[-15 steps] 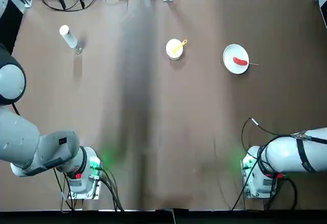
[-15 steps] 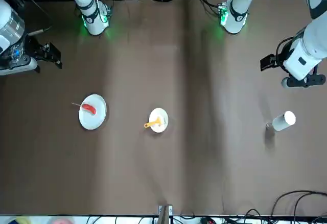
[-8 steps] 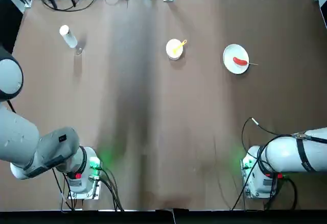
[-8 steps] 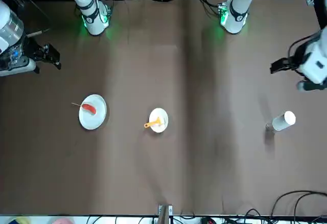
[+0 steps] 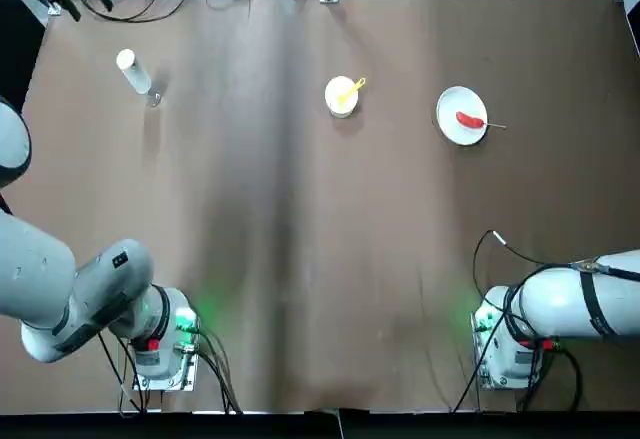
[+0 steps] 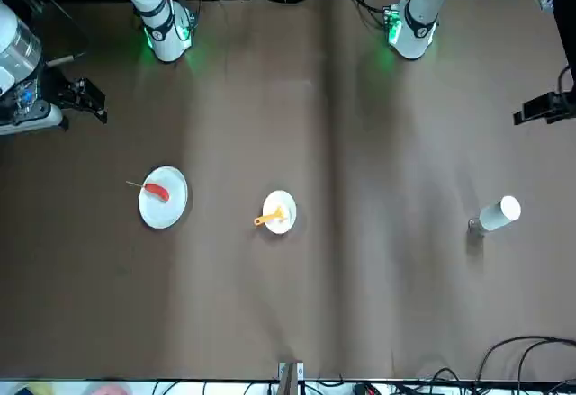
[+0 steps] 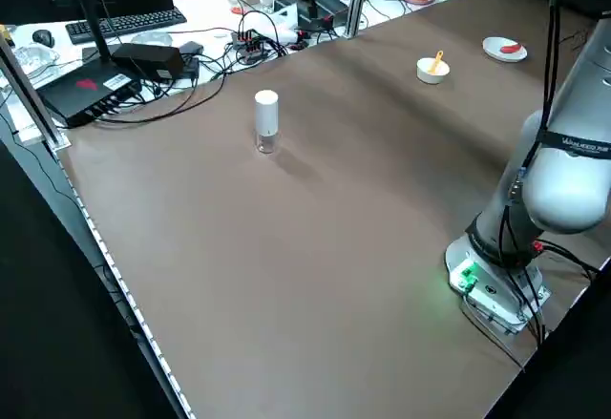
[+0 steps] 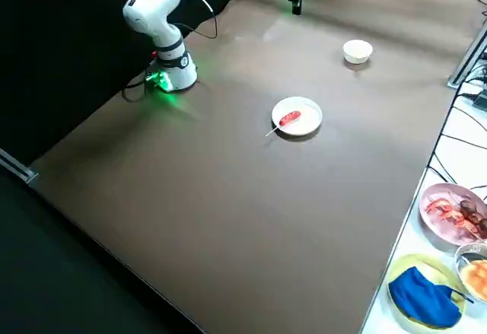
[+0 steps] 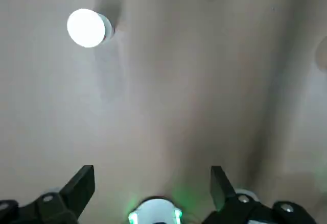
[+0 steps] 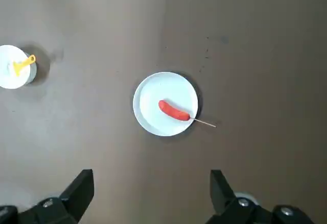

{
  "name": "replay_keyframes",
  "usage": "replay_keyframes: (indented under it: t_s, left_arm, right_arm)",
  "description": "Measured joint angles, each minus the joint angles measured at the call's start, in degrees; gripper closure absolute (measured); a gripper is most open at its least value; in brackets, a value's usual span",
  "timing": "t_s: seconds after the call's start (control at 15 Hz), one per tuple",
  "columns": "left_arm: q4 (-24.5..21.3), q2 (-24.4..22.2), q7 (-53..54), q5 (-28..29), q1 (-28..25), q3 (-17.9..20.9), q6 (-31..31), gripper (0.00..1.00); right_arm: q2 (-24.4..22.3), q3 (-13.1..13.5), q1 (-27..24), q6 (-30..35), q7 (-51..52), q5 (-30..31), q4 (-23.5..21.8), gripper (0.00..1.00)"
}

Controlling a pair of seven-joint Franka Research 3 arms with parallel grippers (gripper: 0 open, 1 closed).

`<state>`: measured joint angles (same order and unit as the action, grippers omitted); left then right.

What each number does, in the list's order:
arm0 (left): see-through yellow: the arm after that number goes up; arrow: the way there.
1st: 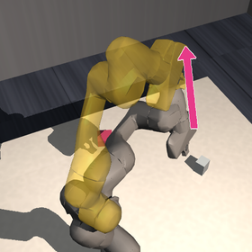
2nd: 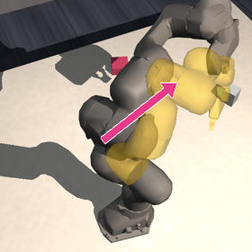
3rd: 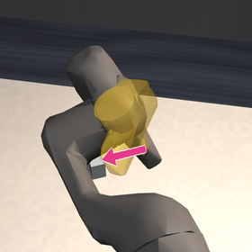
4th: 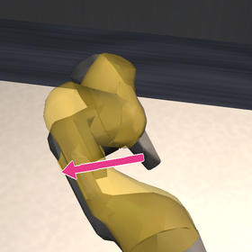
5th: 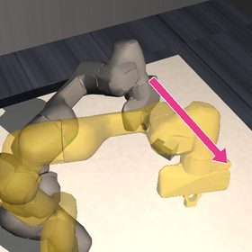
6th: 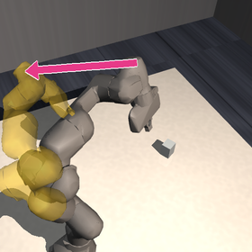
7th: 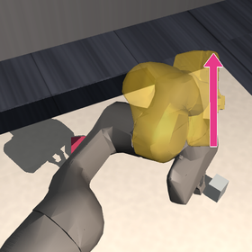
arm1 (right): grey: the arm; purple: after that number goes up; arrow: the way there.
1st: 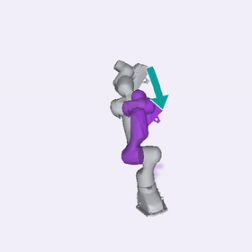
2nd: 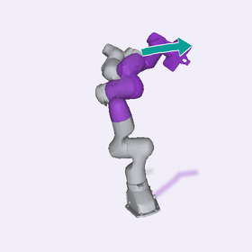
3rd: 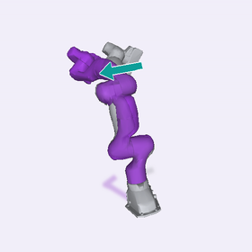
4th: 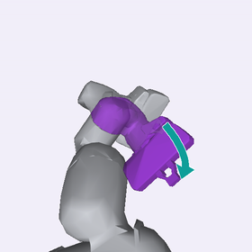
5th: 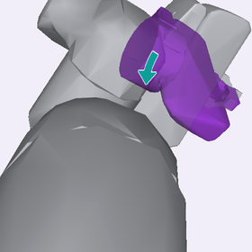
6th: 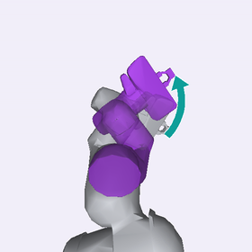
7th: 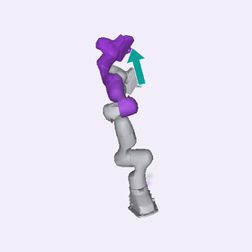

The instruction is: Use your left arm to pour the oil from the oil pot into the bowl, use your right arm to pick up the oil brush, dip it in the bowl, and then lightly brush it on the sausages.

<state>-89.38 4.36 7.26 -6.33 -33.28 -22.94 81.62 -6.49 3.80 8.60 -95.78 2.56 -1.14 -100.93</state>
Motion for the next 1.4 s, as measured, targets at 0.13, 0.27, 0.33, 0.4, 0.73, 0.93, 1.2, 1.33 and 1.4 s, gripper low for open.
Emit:
replay_keyframes:
  t_s: [0.13,0.27,0.33,0.4,0.73,0.93,1.2,1.33,1.4]
  left_arm:
    - [0.0,0.0,5.4,0.0,-1.8,0.1,0.0,0.0]
    - [0.0,0.1,6.9,-0.5,-3.0,0.3,0.0,0.0]
    - [0.0,0.1,7.5,-1.5,-4.2,0.3,0.0,0.0]
    - [0.0,0.3,8.8,-2.4,-5.3,0.4,0.0,0.0]
    - [0.0,3.0,30.5,-5.4,-7.1,0.6,5.8,0.0]
    - [0.0,6.4,45.9,-12.2,-10.3,0.7,6.8,0.0]
    - [-0.1,13.0,63.9,-18.8,-14.2,0.8,9.9,0.0]
    - [-0.1,15.9,69.6,-21.1,-15.4,0.8,10.2,0.0]
    - [0.0,17.0,71.8,-21.7,-15.5,0.8,10.3,0.0]
  right_arm:
    - [0.0,0.0,0.0,-0.4,0.0,-0.5,0.0,0.0]
    - [0.0,0.0,0.0,-0.5,0.0,-0.6,0.0,0.0]
    - [0.0,0.0,0.0,-0.7,0.0,-0.6,0.0,0.0]
    - [0.0,0.0,0.0,-1.1,0.0,-0.6,0.0,0.0]
    - [0.0,0.0,0.0,-2.0,0.0,-0.6,0.0,0.0]
    - [0.0,0.0,0.0,-2.0,0.0,-0.6,-0.1,0.0]
    - [0.0,0.1,-0.1,-2.2,0.0,-0.5,-0.2,0.0]
    - [0.2,0.0,0.0,-3.1,0.0,-0.5,-0.5,0.0]
    - [0.4,-0.2,0.1,-3.5,0.0,-0.5,-0.7,0.0]
